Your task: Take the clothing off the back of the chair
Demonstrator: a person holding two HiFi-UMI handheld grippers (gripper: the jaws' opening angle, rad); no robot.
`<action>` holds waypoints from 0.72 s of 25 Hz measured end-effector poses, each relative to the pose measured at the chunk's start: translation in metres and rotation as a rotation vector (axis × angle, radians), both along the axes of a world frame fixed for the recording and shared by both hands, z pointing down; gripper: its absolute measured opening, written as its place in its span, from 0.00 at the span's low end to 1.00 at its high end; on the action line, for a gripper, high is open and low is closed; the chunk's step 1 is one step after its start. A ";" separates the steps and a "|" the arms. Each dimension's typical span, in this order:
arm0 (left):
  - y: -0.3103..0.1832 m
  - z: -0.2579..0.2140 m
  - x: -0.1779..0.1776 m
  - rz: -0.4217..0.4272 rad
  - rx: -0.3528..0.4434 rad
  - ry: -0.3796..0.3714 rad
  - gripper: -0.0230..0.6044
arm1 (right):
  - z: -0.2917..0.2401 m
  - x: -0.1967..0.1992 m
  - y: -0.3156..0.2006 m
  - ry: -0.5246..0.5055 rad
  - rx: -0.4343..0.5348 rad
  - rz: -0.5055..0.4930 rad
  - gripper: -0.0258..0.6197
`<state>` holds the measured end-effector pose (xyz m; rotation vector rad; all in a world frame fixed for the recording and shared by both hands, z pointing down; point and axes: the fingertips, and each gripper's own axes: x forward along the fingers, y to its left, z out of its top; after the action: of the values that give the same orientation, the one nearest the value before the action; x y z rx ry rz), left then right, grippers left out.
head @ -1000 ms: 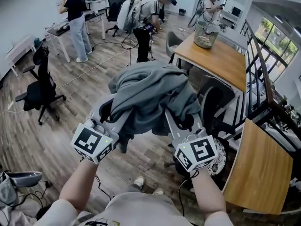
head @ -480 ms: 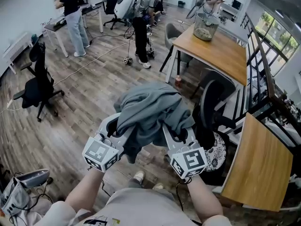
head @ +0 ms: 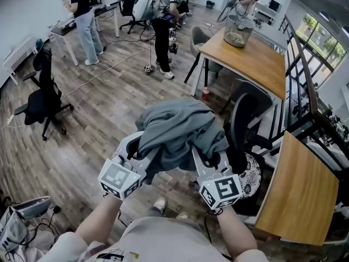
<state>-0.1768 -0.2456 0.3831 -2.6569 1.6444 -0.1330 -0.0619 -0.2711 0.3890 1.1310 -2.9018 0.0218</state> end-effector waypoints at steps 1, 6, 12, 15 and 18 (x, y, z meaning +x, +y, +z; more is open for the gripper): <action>-0.001 -0.002 0.000 0.002 0.003 0.000 0.26 | -0.002 0.000 0.000 0.000 0.001 0.001 0.19; -0.004 -0.002 0.008 0.010 0.005 0.002 0.26 | -0.002 0.008 -0.003 -0.010 0.008 0.008 0.19; -0.006 -0.001 0.010 0.009 -0.006 -0.006 0.26 | 0.002 0.009 -0.007 0.001 0.007 0.012 0.19; -0.006 -0.003 0.011 0.011 -0.009 -0.004 0.26 | 0.000 0.010 -0.007 0.011 0.010 0.014 0.19; -0.003 -0.004 0.012 0.009 -0.016 -0.003 0.26 | -0.002 0.011 -0.004 0.032 0.025 0.012 0.19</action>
<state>-0.1644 -0.2490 0.3787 -2.6740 1.6382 -0.1507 -0.0505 -0.2750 0.3870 1.1411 -2.8757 -0.0324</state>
